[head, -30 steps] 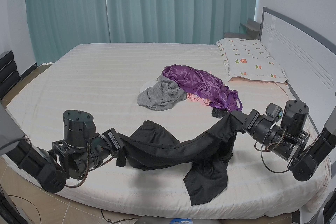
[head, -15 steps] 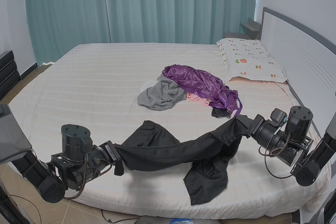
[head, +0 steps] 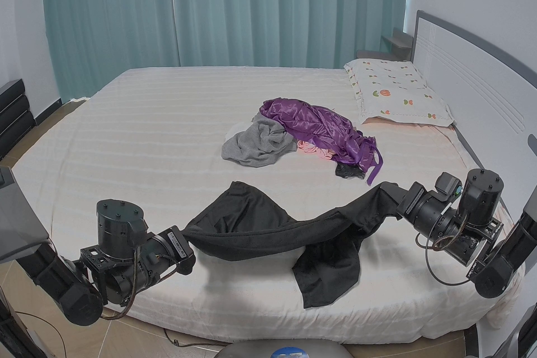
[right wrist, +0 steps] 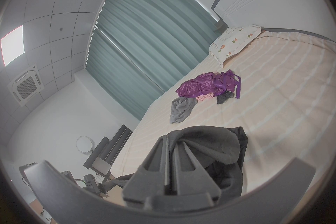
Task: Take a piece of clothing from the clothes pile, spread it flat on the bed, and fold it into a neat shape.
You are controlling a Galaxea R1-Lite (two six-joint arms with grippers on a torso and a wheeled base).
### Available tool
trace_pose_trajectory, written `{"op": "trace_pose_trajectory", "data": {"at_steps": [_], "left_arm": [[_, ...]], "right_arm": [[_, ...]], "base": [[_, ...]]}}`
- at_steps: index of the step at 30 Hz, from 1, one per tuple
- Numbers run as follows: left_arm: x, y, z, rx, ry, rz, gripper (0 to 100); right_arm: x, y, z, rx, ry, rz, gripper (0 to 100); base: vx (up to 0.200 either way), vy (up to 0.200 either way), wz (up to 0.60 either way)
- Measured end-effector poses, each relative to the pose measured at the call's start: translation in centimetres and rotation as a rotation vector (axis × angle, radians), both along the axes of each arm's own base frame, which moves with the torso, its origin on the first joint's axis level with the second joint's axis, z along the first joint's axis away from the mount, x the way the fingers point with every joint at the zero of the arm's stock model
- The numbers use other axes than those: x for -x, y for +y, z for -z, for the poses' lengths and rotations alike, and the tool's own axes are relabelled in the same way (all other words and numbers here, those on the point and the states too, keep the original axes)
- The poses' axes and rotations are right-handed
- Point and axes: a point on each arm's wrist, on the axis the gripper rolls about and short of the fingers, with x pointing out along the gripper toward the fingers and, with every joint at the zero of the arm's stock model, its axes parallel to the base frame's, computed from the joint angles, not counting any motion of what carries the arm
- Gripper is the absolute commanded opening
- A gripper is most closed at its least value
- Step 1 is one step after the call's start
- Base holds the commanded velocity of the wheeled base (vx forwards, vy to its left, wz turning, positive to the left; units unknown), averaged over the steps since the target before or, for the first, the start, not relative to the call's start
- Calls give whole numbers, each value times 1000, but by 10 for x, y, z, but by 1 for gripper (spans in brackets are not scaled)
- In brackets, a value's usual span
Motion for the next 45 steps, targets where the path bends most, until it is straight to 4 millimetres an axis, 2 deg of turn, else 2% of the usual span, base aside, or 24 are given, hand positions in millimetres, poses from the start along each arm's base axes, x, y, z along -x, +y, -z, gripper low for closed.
{"op": "trace_pose_trajectory", "data": {"at_steps": [7,15,26,45], "left_arm": [[-2,0,-1,9,-5,-7,0],[-3,2,-10,67,-69,-27,0],[-5,3,-13,73,-79,-34,0],[-8,5,-14,71,-89,-49,0]], "right_arm": [[-2,2,5,4,15,-3,0],[-4,3,8,6,27,-2,0],[-6,3,6,-14,-15,5,0],[-13,4,13,-18,-36,37,0]], "base": [[0,0,0],[0,200,0],[0,200,0],[0,200,0]]}}
